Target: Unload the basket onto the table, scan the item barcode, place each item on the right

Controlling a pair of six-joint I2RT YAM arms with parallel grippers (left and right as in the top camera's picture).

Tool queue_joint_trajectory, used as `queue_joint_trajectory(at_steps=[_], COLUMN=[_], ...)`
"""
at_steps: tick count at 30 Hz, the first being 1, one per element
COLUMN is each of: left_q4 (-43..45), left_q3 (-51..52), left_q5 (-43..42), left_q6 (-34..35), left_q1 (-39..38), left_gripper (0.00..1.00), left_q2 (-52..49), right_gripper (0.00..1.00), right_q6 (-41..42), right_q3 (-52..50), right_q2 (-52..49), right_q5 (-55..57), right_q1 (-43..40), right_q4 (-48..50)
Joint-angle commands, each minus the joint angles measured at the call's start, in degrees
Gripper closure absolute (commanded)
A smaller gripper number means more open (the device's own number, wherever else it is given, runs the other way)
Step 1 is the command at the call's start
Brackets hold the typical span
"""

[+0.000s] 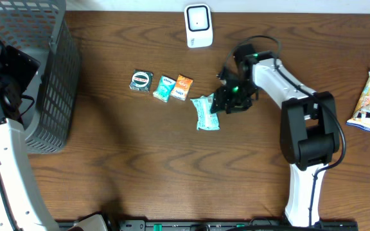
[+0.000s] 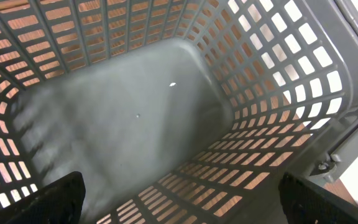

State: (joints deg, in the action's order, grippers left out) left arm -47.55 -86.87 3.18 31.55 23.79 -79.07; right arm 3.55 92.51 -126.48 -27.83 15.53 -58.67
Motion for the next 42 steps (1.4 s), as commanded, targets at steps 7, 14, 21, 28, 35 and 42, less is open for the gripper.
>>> queue_joint_trajectory(at_steps=[7, 14, 21, 28, 35, 42], left_q4=[0.0, 0.0, 0.0, 0.0, 0.0, 0.0], left_q3=[-0.3, -0.3, -0.3, -0.3, -0.3, -0.3], left_q5=[0.5, 0.5, 0.5, 0.5, 0.5, 0.5], left_q6=[0.3, 0.3, 0.3, 0.3, 0.3, 0.3], left_q1=[0.2, 0.2, 0.2, 0.2, 0.2, 0.2], left_gripper=[0.02, 0.02, 0.02, 0.02, 0.03, 0.02], left_q2=[0.0, 0.0, 0.0, 0.0, 0.0, 0.0], right_gripper=[0.64, 0.57, 0.51, 0.68, 0.99, 0.99], right_q6=[6.3, 7.2, 8.7, 12.0, 12.3, 7.4], right_q3=[0.9, 1.3, 0.2, -5.0, -5.8, 3.4], right_q2=[2.3, 3.2, 3.2, 3.2, 3.3, 3.4], right_q5=[3.9, 3.9, 3.6, 2.8, 4.4, 7.2], right_q1=[1.7, 2.6, 3.4, 4.7, 5.0, 5.1], right_q4=[0.2, 0.2, -1.0, 3.7, 5.3, 1.4])
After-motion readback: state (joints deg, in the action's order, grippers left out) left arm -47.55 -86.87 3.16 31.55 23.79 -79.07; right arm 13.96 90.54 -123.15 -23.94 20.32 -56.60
